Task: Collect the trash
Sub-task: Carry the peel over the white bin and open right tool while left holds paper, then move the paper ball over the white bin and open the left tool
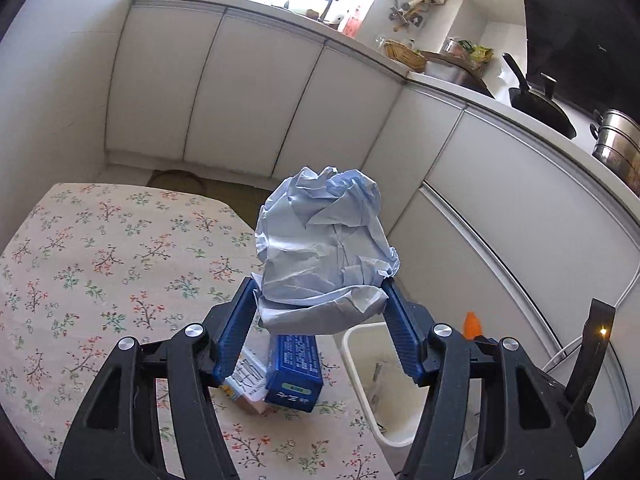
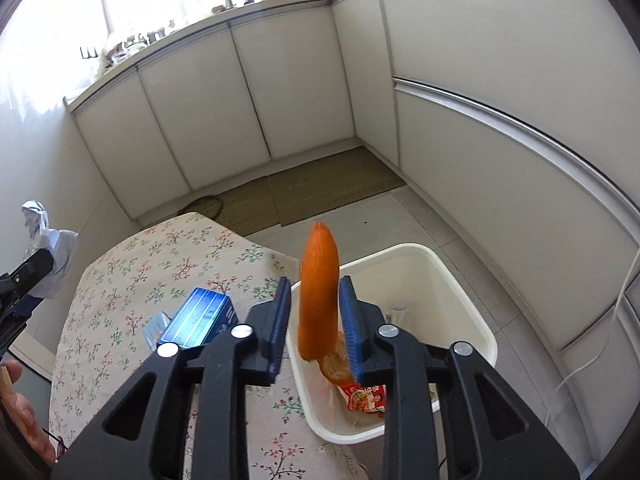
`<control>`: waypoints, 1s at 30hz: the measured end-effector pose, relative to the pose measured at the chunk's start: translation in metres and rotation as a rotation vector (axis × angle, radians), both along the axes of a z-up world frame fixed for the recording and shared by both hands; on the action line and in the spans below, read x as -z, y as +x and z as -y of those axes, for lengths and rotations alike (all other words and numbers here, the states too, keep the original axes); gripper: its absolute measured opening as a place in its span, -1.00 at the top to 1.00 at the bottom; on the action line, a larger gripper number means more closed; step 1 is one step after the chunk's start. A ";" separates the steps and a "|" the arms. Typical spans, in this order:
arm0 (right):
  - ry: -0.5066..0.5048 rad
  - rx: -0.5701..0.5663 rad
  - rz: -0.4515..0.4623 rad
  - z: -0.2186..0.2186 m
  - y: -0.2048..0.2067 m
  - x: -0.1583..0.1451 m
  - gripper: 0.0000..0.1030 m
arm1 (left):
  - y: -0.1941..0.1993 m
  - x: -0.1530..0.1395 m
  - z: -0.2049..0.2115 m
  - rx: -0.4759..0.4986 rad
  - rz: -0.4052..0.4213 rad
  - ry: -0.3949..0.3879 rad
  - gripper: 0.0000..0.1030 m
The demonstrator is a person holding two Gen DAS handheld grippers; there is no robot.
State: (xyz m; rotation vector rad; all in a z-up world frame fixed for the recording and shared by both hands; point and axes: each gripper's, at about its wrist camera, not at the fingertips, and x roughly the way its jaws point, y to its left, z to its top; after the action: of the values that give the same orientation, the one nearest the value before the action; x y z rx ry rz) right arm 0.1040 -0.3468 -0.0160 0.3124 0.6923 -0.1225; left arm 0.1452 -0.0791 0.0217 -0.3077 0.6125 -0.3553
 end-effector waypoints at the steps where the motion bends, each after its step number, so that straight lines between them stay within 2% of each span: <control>1: -0.001 0.019 0.006 0.006 -0.003 -0.001 -0.05 | 0.002 0.001 0.009 0.018 -0.006 0.001 -0.17; 3: -0.006 0.054 0.028 0.015 -0.010 -0.004 -0.26 | 0.006 0.002 0.025 0.051 -0.013 0.005 -0.17; 7: -0.058 0.126 0.047 0.038 -0.025 -0.009 -0.50 | 0.010 0.002 0.064 0.152 -0.042 0.006 -0.17; 10: -0.113 0.194 0.048 0.053 -0.032 -0.012 -0.69 | 0.011 -0.003 0.096 0.225 -0.022 0.056 -0.17; 13: -0.199 0.286 0.029 0.068 -0.038 -0.012 -0.77 | 0.017 -0.005 0.126 0.300 -0.016 0.107 -0.18; 15: -0.222 0.340 0.006 0.077 -0.040 -0.011 -0.83 | 0.022 -0.005 0.144 0.339 -0.009 0.150 -0.19; 18: -0.198 0.395 -0.032 0.092 -0.041 -0.006 -0.84 | 0.026 0.003 0.159 0.372 -0.005 0.174 -0.19; 22: -0.187 0.419 -0.051 0.100 -0.041 0.000 -0.84 | 0.040 0.025 0.169 0.382 -0.071 0.168 -0.20; 25: -0.200 0.426 -0.048 0.100 -0.040 0.001 -0.84 | 0.047 0.039 0.179 0.399 -0.095 0.199 -0.22; 29: -0.208 0.436 -0.055 0.100 -0.040 0.003 -0.84 | 0.054 0.051 0.189 0.384 -0.140 0.247 -0.30; 30: -0.208 0.436 -0.055 0.100 -0.040 0.003 -0.84 | 0.055 0.052 0.188 0.373 -0.148 0.245 -0.38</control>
State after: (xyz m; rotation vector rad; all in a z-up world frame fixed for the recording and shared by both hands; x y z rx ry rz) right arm 0.0637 -0.4470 -0.0193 0.2570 0.6516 -0.6158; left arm 0.2005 -0.2672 -0.0302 0.0188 0.8535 -0.6128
